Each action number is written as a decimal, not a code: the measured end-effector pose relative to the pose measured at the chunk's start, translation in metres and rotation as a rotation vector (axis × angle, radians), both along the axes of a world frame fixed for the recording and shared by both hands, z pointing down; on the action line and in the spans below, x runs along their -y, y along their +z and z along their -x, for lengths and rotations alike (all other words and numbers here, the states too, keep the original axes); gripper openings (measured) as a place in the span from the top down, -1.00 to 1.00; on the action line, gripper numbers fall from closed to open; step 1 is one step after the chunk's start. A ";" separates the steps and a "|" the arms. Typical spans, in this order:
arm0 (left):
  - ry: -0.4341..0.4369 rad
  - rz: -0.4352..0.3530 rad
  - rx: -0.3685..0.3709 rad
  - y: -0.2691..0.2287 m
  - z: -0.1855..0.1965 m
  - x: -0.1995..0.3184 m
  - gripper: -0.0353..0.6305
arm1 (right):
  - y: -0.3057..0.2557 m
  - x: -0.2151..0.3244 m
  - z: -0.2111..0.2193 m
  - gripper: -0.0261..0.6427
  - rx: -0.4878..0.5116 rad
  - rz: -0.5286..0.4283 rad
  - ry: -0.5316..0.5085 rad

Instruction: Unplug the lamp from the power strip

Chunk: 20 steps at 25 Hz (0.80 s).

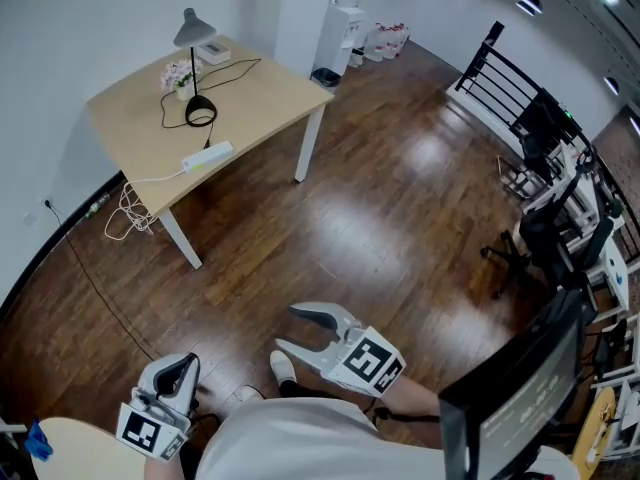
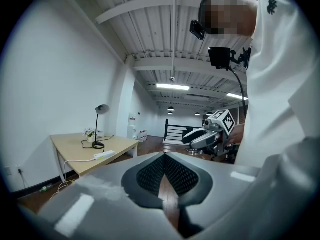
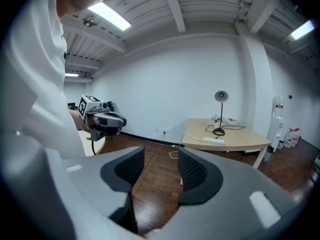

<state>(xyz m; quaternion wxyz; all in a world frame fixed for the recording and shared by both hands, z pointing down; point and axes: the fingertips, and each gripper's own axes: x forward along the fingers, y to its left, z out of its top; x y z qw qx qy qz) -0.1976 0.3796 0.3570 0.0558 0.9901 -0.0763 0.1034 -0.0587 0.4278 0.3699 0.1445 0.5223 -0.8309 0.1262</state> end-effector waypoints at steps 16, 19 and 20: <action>-0.021 0.011 0.030 0.012 -0.023 0.020 0.88 | 0.009 0.020 -0.025 0.28 -0.027 0.011 -0.035; -0.017 0.007 0.030 0.012 -0.033 0.028 0.88 | 0.012 0.027 -0.035 0.28 -0.015 0.015 -0.028; -0.016 0.006 0.026 0.011 -0.037 0.030 0.88 | 0.013 0.030 -0.039 0.28 -0.010 0.015 -0.024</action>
